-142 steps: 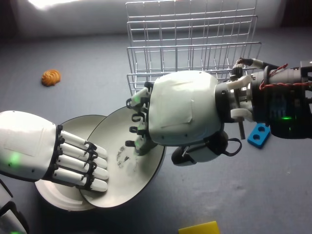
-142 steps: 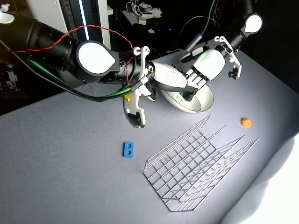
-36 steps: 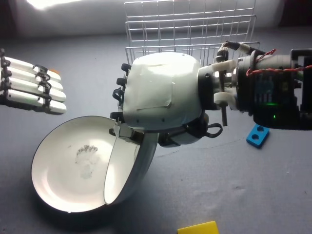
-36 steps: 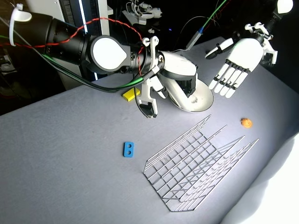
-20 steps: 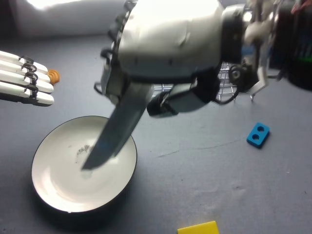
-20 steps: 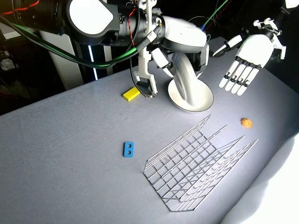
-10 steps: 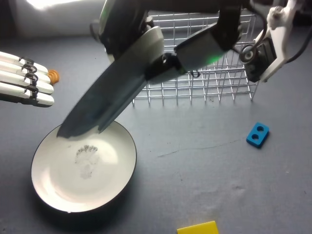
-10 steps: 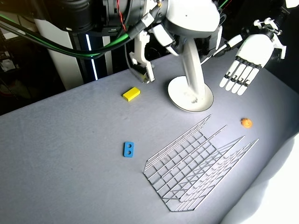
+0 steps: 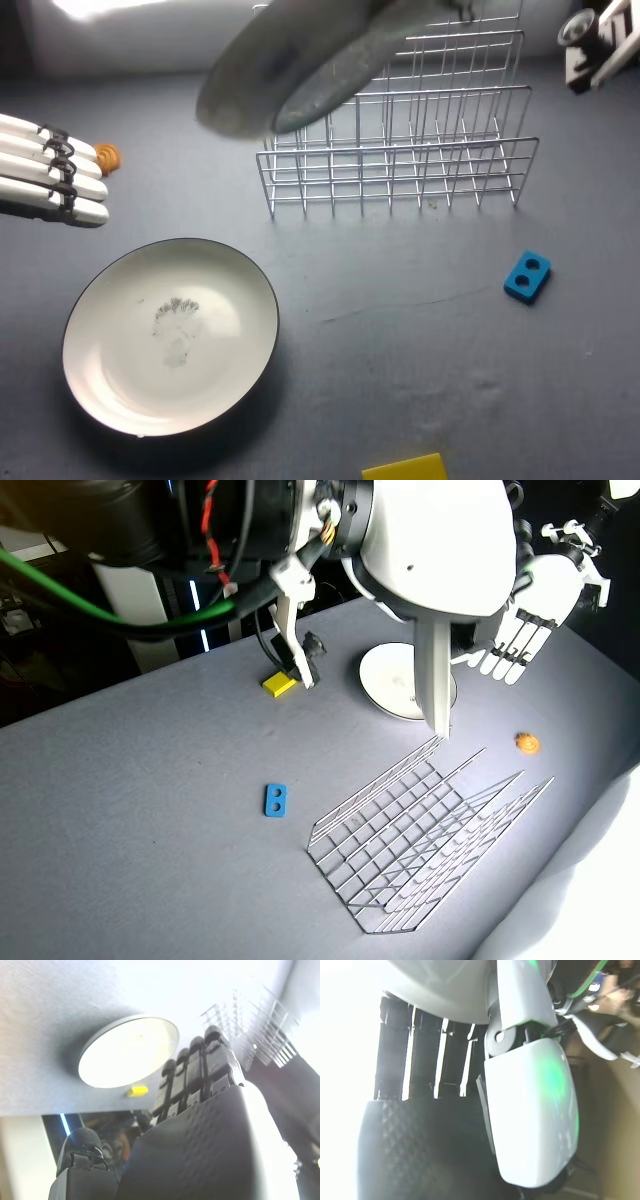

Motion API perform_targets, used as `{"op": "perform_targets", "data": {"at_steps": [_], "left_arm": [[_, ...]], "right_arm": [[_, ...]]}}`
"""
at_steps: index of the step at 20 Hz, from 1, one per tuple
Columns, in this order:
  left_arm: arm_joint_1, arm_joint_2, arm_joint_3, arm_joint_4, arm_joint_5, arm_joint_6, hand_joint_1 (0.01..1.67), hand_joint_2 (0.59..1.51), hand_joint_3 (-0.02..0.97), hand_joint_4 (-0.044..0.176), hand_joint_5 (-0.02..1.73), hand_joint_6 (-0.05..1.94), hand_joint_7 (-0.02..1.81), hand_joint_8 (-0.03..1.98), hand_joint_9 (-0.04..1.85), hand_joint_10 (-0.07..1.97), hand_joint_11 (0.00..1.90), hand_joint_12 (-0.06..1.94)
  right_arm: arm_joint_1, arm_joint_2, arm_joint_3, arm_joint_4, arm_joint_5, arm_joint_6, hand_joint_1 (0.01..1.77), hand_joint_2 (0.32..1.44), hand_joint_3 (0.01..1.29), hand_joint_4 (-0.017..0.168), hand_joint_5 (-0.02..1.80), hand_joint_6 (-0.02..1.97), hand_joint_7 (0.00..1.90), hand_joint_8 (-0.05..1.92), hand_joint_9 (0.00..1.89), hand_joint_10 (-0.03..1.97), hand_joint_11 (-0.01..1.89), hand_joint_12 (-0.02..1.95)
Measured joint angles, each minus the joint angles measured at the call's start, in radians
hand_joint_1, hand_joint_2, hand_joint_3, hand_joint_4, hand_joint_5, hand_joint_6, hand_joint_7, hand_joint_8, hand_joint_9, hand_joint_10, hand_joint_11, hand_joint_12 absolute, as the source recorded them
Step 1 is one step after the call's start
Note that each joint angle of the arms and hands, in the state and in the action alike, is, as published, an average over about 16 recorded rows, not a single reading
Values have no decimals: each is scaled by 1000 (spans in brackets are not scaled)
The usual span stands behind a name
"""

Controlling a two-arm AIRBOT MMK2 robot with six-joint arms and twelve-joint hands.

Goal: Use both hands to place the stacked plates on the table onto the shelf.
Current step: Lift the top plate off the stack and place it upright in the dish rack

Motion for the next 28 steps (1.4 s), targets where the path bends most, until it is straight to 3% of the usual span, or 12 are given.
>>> {"op": "perform_targets", "data": {"at_steps": [15,28], "left_arm": [[109,-18,-40,-8,9,19,13,1078,13,-2,21,16,18,-8,17,6,13,8],[151,-36,-53,-10,37,30,12,1084,13,-3,21,16,19,-8,21,6,14,8]], "right_arm": [[8,-37,168,211,-141,32,1390,941,11,-4,984,811,1187,586,1116,879,983,898],[-18,-52,196,232,-173,57,1395,944,12,-5,989,805,1176,608,1099,872,961,945]]}}
